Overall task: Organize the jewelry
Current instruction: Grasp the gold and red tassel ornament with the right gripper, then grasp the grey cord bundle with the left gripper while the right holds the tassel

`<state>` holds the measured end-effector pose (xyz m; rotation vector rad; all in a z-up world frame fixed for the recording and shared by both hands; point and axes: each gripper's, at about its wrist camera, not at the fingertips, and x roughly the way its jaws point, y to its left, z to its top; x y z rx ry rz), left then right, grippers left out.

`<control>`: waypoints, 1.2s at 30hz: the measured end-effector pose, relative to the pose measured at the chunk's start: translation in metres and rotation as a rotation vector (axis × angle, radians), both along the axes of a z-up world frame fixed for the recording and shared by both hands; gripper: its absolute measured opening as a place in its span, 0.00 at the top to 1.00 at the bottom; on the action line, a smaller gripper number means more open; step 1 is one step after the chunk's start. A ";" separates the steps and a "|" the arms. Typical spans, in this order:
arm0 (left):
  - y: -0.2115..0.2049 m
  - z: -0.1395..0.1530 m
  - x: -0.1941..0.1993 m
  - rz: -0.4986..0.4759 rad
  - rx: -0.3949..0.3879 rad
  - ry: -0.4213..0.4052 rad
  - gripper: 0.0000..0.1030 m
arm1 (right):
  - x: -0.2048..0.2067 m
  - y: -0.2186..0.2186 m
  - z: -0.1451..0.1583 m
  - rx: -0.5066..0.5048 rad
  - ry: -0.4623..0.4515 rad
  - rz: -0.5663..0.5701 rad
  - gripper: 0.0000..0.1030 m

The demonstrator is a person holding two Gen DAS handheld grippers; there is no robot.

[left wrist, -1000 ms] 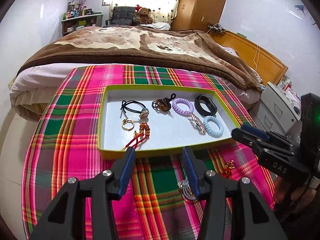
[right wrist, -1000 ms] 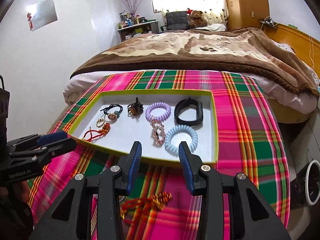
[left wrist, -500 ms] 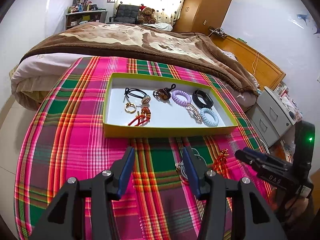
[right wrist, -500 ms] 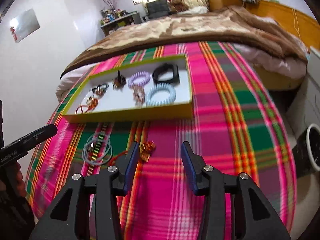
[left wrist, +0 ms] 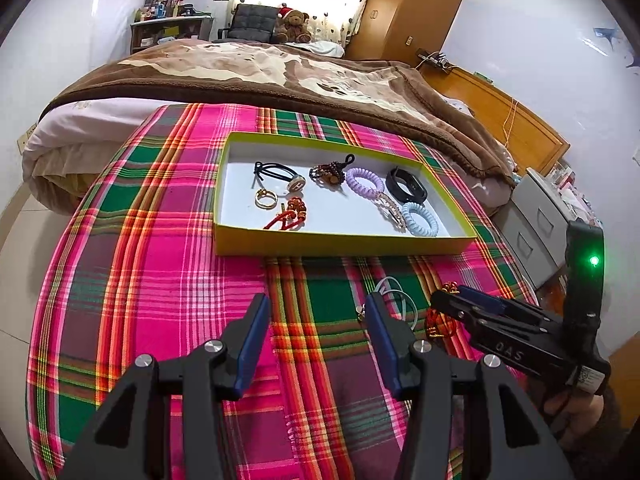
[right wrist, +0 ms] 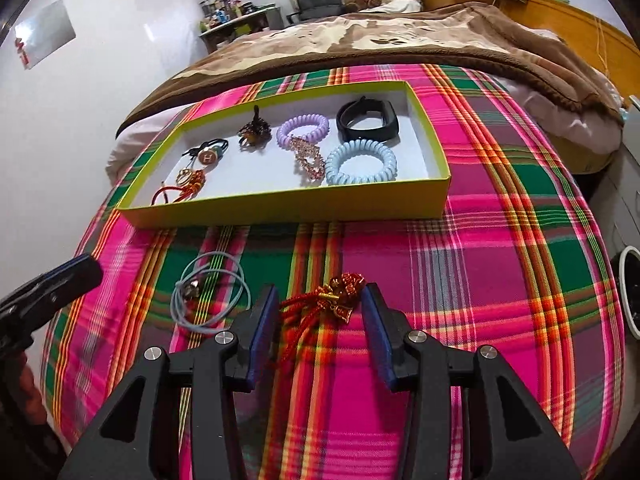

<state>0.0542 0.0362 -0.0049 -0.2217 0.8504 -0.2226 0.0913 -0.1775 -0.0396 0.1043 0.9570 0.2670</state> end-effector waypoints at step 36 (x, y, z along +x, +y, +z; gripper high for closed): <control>-0.046 -0.022 0.018 -0.089 0.041 0.072 0.50 | -0.020 -0.044 0.023 0.034 -0.104 -0.062 0.86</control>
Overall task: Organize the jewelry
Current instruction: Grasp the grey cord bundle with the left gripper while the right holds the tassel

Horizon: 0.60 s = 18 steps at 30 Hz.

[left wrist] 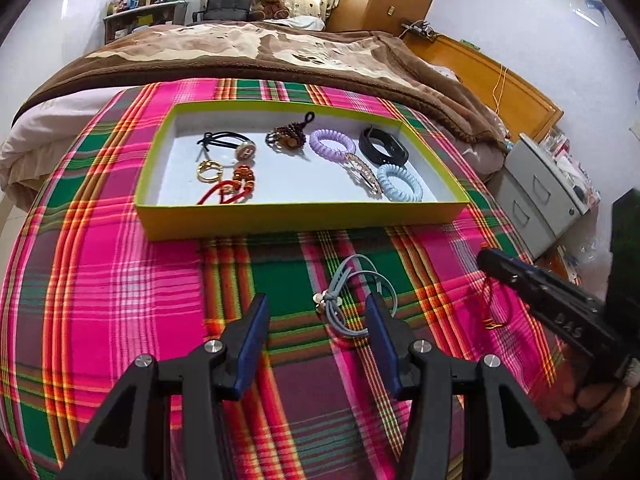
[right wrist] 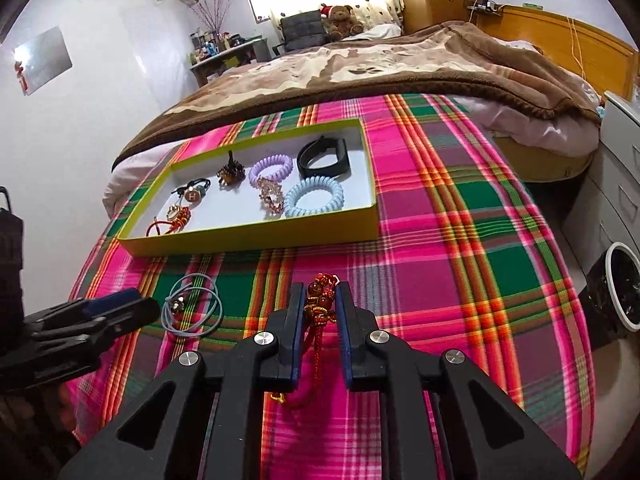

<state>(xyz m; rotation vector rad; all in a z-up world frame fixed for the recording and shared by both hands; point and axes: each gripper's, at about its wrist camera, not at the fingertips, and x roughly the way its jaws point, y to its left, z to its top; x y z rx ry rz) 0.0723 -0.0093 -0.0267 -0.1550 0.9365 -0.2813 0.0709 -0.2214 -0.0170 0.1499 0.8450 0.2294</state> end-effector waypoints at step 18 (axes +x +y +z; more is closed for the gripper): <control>-0.029 -0.011 0.006 0.001 0.161 -0.002 0.52 | -0.006 -0.015 0.008 0.013 -0.025 -0.010 0.85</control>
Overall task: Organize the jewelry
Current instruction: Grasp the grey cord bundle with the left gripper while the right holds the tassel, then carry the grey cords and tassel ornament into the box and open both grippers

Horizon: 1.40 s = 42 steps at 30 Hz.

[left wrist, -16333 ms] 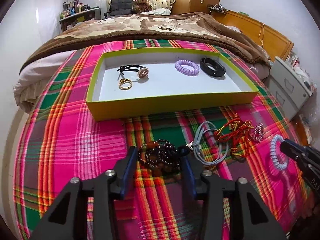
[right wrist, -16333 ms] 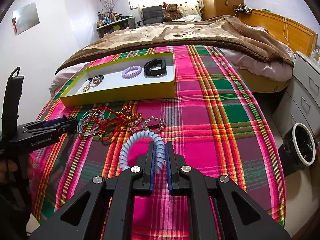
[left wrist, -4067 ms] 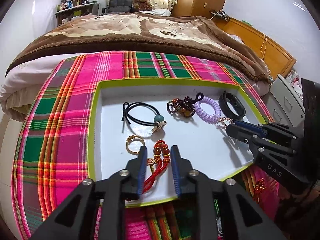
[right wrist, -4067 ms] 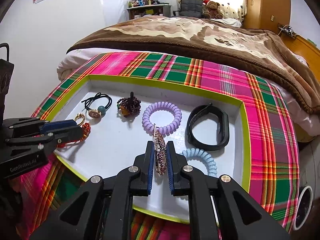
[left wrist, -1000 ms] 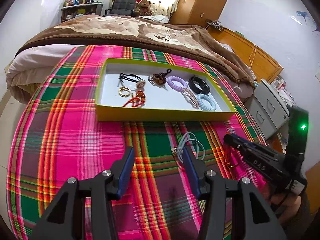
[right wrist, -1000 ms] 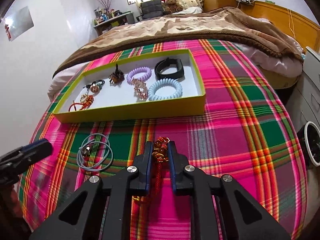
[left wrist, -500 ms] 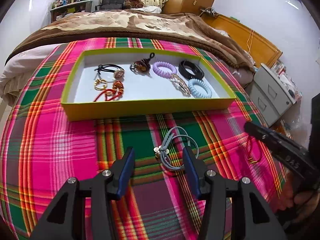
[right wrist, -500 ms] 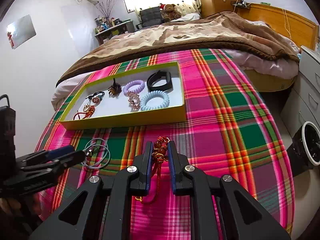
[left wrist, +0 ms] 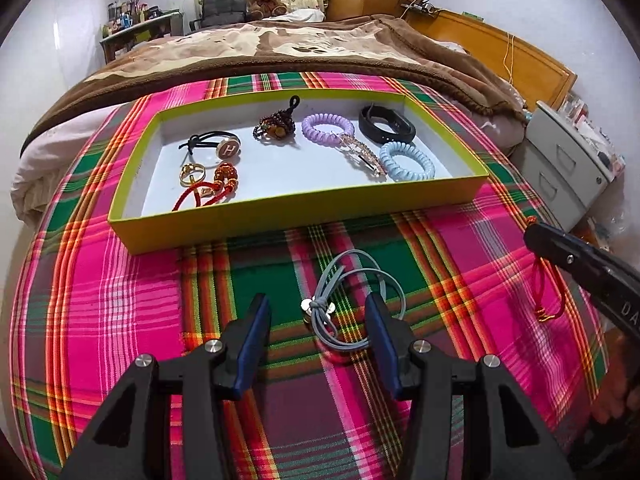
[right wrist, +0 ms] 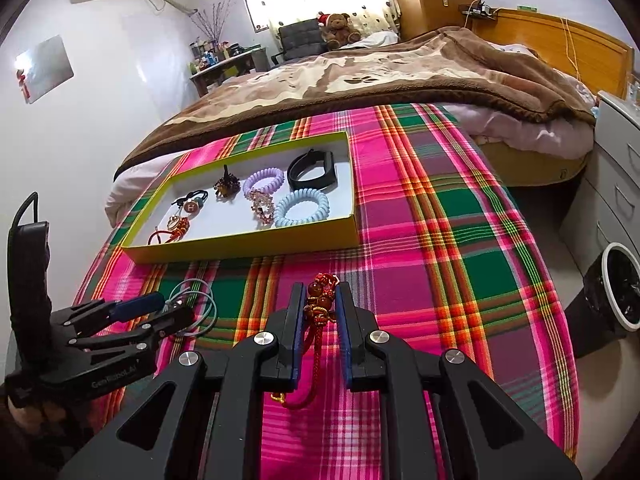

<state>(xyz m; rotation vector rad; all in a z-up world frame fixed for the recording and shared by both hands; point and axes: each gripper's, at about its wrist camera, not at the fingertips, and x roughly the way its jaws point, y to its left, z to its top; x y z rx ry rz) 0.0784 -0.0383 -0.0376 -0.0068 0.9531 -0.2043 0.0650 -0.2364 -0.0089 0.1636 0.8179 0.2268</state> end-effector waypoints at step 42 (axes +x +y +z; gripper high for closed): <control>0.041 0.053 -0.006 0.027 -0.089 -0.121 0.83 | -0.003 0.032 0.025 -0.022 -0.066 0.060 0.85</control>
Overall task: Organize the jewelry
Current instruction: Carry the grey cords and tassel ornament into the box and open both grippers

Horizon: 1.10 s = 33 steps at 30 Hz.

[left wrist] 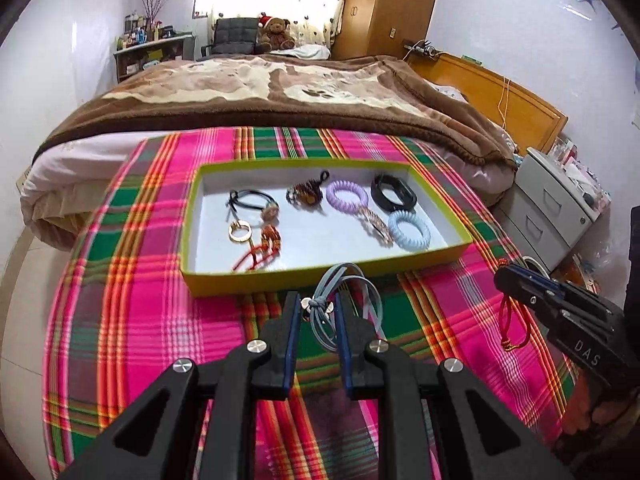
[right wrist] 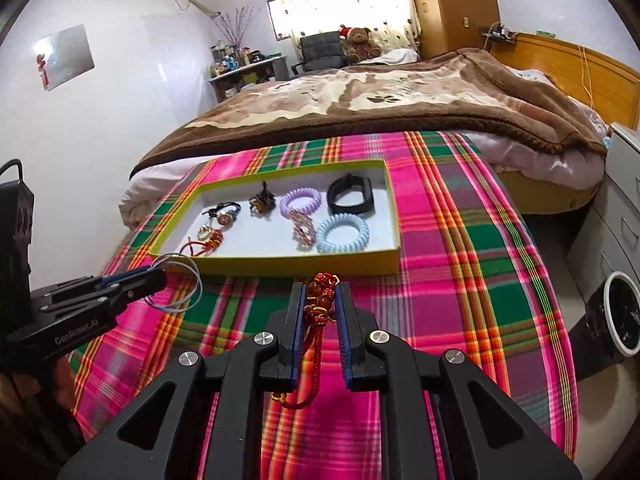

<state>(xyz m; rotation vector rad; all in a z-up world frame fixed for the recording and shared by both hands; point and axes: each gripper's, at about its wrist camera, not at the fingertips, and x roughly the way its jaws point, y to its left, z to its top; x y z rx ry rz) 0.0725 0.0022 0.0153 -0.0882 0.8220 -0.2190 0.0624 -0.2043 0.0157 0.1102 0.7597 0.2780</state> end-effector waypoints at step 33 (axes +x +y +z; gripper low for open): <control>0.055 -0.012 0.101 0.088 -0.021 0.039 0.83 | 0.107 0.083 -0.018 -0.084 0.051 0.188 0.86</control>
